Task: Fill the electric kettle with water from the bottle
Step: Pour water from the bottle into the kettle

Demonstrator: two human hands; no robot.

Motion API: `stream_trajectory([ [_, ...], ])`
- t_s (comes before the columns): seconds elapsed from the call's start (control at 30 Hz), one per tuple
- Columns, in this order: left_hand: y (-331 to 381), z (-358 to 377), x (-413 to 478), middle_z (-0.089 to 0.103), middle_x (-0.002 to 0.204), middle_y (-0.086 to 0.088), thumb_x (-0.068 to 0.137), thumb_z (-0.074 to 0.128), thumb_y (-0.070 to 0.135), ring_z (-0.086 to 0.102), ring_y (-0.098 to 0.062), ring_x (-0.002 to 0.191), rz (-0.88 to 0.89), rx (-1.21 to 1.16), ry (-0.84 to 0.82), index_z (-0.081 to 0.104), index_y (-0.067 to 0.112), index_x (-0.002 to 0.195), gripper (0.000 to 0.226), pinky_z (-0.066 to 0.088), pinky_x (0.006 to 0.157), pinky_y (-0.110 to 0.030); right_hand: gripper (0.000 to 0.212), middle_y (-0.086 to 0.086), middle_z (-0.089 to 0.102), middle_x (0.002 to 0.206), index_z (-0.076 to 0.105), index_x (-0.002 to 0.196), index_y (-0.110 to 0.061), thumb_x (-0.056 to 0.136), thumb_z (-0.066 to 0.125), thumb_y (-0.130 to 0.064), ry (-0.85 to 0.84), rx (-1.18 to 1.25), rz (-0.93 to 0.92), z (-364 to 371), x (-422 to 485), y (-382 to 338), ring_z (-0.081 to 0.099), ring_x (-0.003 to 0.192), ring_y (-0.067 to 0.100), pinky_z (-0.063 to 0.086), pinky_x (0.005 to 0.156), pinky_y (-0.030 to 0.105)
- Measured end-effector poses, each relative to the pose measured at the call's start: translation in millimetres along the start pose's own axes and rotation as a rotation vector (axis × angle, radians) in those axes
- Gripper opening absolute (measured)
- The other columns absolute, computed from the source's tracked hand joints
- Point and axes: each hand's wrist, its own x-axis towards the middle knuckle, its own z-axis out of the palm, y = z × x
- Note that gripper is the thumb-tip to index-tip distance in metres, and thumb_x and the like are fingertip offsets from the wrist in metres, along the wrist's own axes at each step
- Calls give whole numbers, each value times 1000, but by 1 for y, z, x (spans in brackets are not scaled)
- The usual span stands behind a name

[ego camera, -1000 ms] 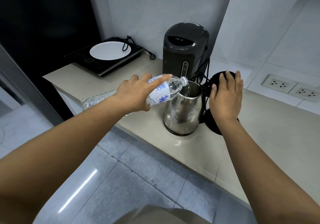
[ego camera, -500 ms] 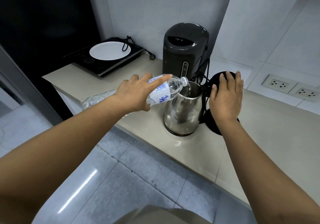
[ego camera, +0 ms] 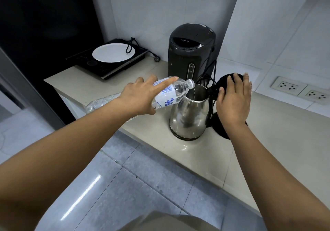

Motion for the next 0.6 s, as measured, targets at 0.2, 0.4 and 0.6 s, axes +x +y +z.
stream_trajectory([
  [0.2, -1, 0, 1, 38, 136, -1, 70, 80, 39, 47, -31, 109, 2, -5, -11, -17, 59, 142, 122, 47, 74, -41, 49, 12, 41, 149, 47, 139, -2, 100, 35, -30, -5, -14, -1, 1, 0, 1, 20, 147, 29, 9, 123, 40],
  [0.4, -1, -1, 3, 40, 134, -1, 70, 80, 38, 48, -31, 108, 7, -13, -4, -15, 58, 143, 122, 46, 73, -41, 49, 10, 39, 151, 44, 141, -4, 101, 36, -31, -34, -36, -10, -1, 0, 3, 17, 148, 29, 8, 123, 40],
  [0.6, -3, 1, 4, 40, 133, 1, 69, 80, 39, 49, -31, 106, 6, -6, 12, -14, 59, 143, 122, 43, 68, -38, 49, 8, 35, 154, 43, 143, -7, 100, 40, -31, -60, -38, -27, -4, 1, 3, 12, 149, 29, 7, 123, 43],
])
